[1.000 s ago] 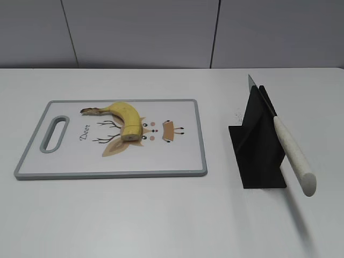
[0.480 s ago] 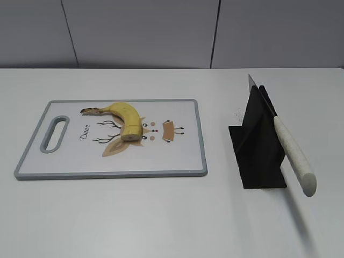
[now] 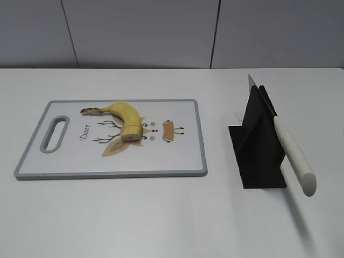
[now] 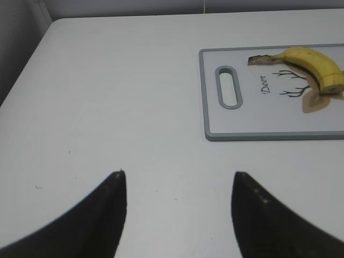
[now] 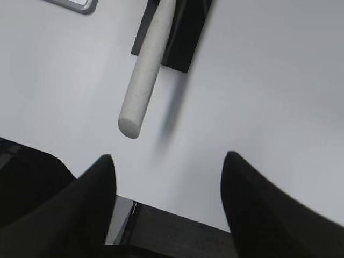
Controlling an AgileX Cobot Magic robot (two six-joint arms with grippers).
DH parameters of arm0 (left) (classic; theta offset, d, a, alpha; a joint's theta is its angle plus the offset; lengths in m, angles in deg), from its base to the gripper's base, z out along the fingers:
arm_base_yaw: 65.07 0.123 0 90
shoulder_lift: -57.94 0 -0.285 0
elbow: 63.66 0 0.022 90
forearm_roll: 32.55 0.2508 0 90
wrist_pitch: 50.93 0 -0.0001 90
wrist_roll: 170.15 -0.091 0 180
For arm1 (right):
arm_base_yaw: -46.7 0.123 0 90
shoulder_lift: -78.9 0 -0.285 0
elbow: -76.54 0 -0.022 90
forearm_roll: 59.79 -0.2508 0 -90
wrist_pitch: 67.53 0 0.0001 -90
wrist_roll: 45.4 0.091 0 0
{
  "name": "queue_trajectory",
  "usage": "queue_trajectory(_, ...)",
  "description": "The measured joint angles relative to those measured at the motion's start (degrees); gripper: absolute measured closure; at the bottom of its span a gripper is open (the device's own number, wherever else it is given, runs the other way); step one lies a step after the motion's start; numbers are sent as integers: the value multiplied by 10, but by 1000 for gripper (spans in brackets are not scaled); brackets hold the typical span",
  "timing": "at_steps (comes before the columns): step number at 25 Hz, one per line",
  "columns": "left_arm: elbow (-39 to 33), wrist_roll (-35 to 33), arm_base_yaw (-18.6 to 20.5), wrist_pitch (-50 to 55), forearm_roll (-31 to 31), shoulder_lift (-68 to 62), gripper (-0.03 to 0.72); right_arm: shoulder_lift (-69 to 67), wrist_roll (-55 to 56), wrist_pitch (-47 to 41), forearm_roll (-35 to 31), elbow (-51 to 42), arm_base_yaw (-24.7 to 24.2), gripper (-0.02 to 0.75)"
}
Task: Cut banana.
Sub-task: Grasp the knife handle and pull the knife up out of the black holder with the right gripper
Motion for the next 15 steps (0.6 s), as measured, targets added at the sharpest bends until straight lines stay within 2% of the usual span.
queue_trajectory(8,0,0,0,0,0,0,97,-94,73,1,-29,18,1,260)
queue_trajectory(15,0,0,0,-1,0,0,97,-162,87,23,-39,18,1,260)
